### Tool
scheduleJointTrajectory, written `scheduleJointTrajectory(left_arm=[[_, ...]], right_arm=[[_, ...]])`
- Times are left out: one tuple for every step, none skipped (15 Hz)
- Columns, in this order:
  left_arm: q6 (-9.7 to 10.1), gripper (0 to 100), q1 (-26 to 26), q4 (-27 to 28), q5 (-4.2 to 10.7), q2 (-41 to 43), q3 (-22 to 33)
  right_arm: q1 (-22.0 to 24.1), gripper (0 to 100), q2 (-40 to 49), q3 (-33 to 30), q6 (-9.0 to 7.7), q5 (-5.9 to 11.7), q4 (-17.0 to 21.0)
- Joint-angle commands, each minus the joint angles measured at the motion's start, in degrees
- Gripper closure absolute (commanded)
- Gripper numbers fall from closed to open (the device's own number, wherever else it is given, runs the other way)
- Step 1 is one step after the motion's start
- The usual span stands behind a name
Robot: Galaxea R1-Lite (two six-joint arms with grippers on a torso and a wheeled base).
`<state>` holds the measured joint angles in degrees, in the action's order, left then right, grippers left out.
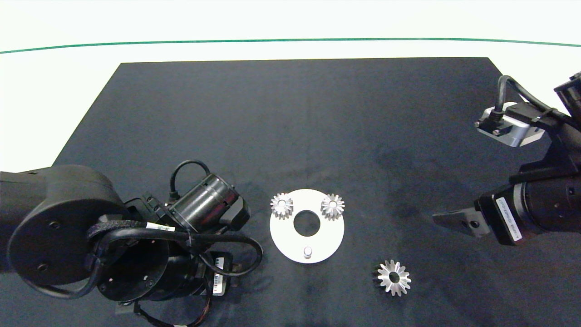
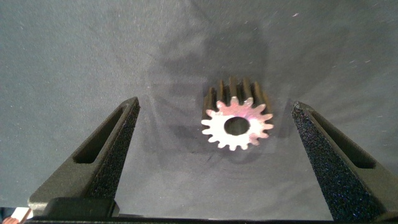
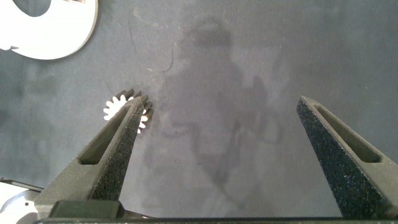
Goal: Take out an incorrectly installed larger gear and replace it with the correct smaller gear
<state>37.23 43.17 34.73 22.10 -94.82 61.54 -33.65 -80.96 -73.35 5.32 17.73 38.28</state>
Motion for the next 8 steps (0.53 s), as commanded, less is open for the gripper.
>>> scheduleJointTrajectory(left_arm=[[0.3,0,-0.1,-2.12,0.05,0.42,-2.48],[0.3,0,-0.1,-3.0,-0.13,0.42,-2.56],[0.3,0,-0.01,-3.0,-1.1,0.34,-2.65],[0.3,0,-0.01,-3.09,-3.12,0.42,-2.65],[0.3,0,-0.1,-3.09,-4.08,0.42,-2.56],[0.3,2,-0.19,-3.18,-4.17,0.34,-2.56],[0.3,5,-0.45,-3.18,-4.17,0.42,-2.56],[0.3,6,-0.8,-3.27,-4.08,0.51,-2.56]], right_arm=[[-0.02,0,-0.25,0.23,0.05,0.12,0.13],[-0.02,0,-0.43,0.23,0.05,0.12,0.13],[-0.02,0,-0.52,0.23,0.05,0.12,0.13],[-0.02,0,-0.52,0.23,0.05,0.12,0.13],[-0.02,0,-0.43,0.23,0.05,0.12,0.13],[-0.02,0,-0.34,0.23,0.05,0.03,0.13],[-0.02,0,-0.34,0.23,0.05,0.12,0.13],[-0.02,0,-0.43,0.23,0.05,0.12,0.13]])
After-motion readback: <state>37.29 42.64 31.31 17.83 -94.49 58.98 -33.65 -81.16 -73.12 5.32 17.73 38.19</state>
